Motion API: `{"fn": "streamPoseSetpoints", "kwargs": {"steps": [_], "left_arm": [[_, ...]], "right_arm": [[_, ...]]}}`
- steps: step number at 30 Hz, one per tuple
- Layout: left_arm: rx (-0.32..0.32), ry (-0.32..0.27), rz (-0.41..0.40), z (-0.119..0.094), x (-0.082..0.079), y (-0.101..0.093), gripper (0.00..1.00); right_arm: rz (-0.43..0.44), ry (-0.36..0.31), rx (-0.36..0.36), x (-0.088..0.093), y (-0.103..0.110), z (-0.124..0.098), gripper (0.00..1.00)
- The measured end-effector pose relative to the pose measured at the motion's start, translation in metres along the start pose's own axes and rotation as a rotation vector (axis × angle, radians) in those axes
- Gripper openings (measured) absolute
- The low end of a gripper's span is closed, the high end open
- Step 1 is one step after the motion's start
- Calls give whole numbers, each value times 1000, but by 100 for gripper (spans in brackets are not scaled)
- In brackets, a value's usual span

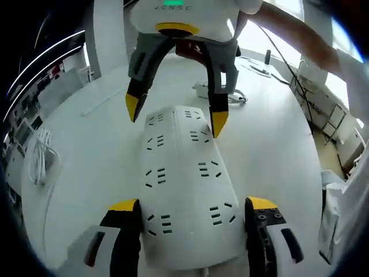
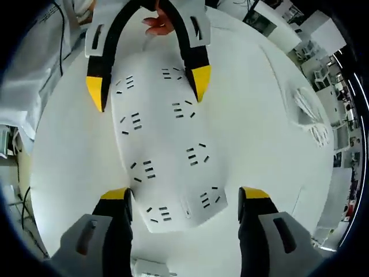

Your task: Straighten the power strip on the desk, plug the charger into it

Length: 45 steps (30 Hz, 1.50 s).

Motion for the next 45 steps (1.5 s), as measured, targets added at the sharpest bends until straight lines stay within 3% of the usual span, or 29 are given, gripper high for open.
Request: {"fn": "streamPoseSetpoints", "kwargs": {"steps": [4,9,20,45], "left_arm": [[4,-7,0,0,1,-1,75],[5,-7,2,0,1,-1,75],[6,-3,7,1,0,-1,75],[62,-1,87,3,-3,4,75]], "right_arm": [[-12,3,-16,-2,-2,1,74],[-31,2,-68,-2,0,3,66],[-55,20,-129,-4,-4,6,65],[45,-7,-108,2,7,5,65]]}}
Point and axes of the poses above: the point that each gripper's makers call its tool centre point, and the gripper's own axes: z roughly forward along the fingers, y roughly to its left, x roughly out of its underside, the point moved 10 cm from there along -z, roughly backward along the fingers, and after that the axes turned 13 degrees about -x, right-handed, at the moved point
